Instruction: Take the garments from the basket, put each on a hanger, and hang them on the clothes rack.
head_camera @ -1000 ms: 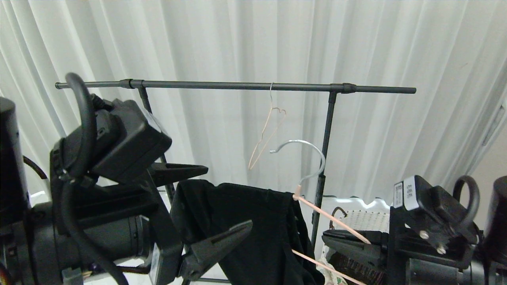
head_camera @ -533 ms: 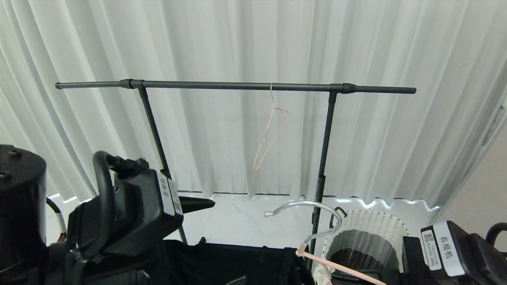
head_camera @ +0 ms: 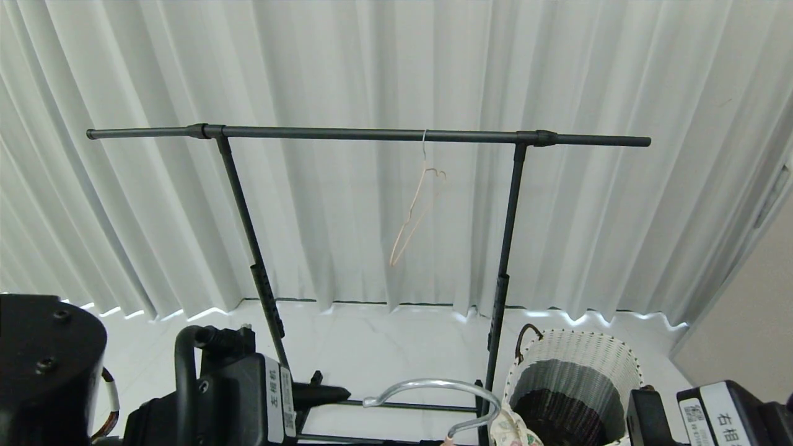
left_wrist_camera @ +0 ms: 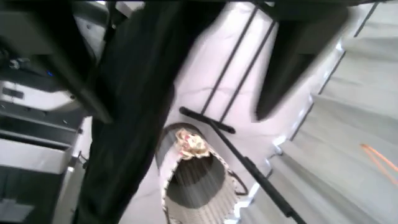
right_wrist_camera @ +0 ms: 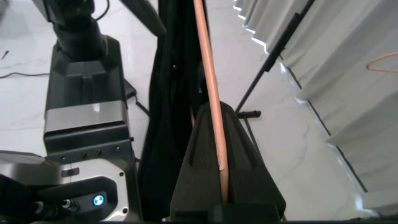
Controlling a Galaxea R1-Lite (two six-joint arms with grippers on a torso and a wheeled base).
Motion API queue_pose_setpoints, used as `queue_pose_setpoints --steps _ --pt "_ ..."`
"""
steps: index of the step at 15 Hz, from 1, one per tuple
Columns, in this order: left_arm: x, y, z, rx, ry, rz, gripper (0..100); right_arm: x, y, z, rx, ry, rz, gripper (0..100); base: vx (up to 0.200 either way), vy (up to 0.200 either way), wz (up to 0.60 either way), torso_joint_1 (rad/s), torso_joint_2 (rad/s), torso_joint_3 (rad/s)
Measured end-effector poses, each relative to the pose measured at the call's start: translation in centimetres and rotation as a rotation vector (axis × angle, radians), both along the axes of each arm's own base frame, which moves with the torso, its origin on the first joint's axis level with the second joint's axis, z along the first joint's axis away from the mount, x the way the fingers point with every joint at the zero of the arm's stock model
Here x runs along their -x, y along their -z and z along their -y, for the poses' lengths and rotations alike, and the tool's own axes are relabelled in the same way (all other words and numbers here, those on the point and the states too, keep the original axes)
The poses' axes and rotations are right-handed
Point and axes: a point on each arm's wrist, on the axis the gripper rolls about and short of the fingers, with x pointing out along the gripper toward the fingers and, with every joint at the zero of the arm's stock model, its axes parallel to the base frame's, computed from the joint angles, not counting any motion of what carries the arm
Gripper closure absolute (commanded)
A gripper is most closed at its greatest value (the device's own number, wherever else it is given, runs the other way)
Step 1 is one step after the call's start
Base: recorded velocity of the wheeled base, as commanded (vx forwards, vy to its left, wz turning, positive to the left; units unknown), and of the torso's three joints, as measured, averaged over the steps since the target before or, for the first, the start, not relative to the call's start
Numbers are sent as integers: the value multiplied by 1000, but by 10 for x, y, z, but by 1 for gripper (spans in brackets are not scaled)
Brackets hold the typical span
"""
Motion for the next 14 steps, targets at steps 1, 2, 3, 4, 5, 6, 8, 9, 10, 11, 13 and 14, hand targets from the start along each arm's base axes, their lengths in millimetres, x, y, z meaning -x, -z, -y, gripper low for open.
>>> queue_pose_setpoints --steps 1,2,3,4,5,6,8,9,10,11,13,14 --pt "1 2 0 -5 5 -1 100 0 0 0 -1 -2 2 100 0 0 0 0 0 0" --pt "1 2 0 -6 7 -2 100 1 -1 0 -2 -4 5 100 0 0 0 0 0 0" --pt "2 2 0 -6 9 -2 100 1 -1 0 -3 -4 6 100 0 0 0 0 0 0" --pt "2 3 -1 -8 10 -5 100 1 -1 0 -3 -4 7 100 0 0 0 0 0 0" --pt "2 3 -1 -6 10 -4 100 1 -1 0 -3 -3 11 100 0 0 0 0 0 0" --pt "2 3 -1 -6 10 -5 100 1 0 1 1 -5 16 100 0 0 0 0 0 0" --pt "2 3 -1 -6 9 -5 100 1 2 2 10 16 24 0 0 0 0 0 0 0" --pt "2 3 -1 -8 5 -5 100 1 3 2 15 33 27 0 0 0 0 0 0 0" --pt "2 3 -1 -8 2 -4 100 0 3 2 22 59 32 0 0 0 0 0 0 0" --pt "2 4 -1 -12 -1 -6 100 0 4 3 40 81 38 0 0 0 0 0 0 0" --pt "1 7 -3 -20 -15 -10 100 -3 6 5 70 125 62 0 0 0 0 0 0 0" --pt "0 9 -6 -28 -33 -12 100 -6 7 7 81 161 76 0 0 0 0 0 0 0"
